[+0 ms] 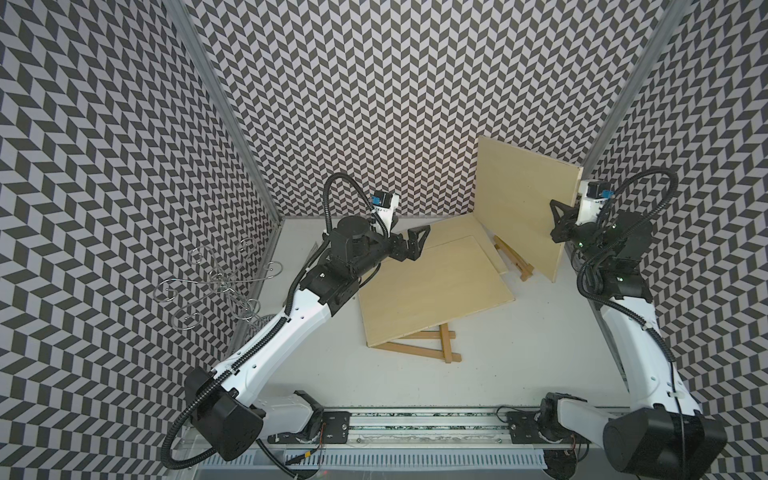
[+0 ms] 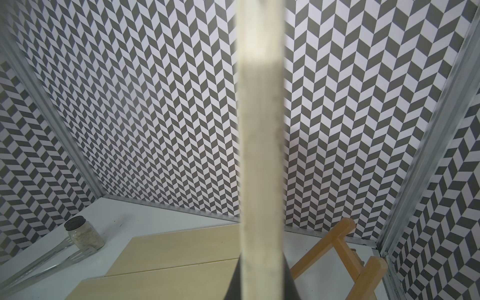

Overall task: Assemble the easel
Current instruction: Place the drawing board on the easel.

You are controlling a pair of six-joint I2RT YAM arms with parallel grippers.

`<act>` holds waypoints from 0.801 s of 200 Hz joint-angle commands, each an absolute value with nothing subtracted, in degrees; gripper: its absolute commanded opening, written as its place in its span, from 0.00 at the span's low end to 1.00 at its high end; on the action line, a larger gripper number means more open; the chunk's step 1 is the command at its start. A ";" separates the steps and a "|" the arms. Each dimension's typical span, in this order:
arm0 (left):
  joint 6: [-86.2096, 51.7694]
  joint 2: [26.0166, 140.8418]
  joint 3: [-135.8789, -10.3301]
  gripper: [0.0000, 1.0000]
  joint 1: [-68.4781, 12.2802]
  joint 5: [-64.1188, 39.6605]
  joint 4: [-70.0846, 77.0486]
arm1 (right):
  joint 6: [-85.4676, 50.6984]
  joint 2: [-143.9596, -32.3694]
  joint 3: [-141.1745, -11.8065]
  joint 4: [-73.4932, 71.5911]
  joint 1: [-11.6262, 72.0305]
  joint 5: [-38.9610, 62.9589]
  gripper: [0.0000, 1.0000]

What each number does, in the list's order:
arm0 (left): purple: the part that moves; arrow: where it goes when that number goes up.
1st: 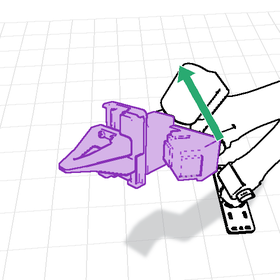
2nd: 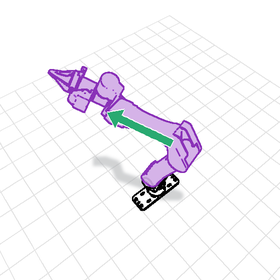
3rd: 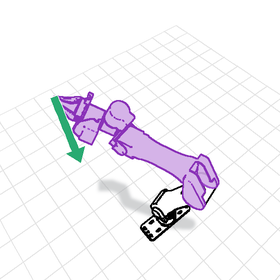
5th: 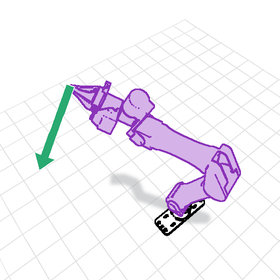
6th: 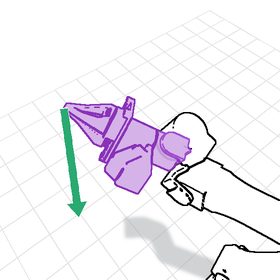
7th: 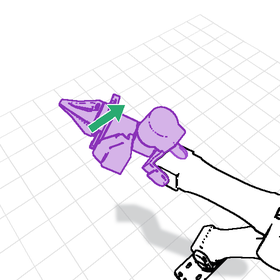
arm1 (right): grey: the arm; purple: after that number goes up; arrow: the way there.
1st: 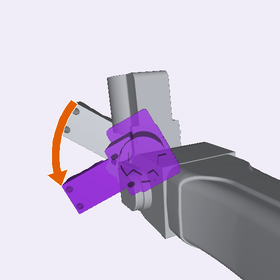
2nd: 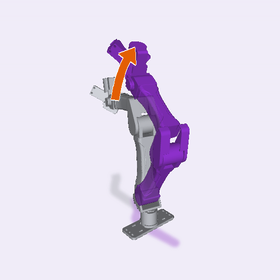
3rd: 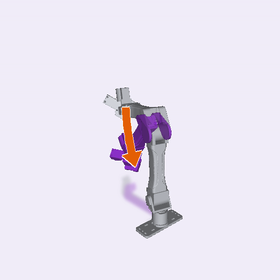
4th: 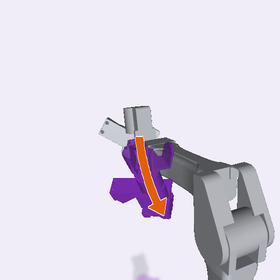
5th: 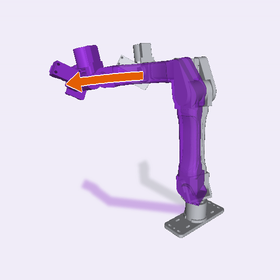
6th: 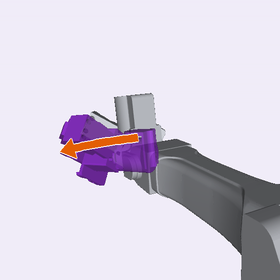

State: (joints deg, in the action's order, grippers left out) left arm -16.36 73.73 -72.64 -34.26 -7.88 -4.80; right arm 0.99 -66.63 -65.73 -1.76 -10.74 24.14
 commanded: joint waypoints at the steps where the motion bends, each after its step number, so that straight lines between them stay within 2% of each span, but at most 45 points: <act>1: -16.05 73.82 -72.51 0.99 -34.45 -8.68 -4.65 | -0.26 -65.01 -68.22 -27.68 -12.32 24.36 0.00; 93: -15.09 74.28 -71.84 0.99 -34.45 -9.12 -4.66 | 0.99 -64.86 -66.06 -26.58 -18.51 35.50 0.00; 160: -14.87 74.47 -72.08 0.99 -34.41 -9.18 -4.97 | 2.17 -64.44 -60.71 -29.41 -20.95 36.18 0.00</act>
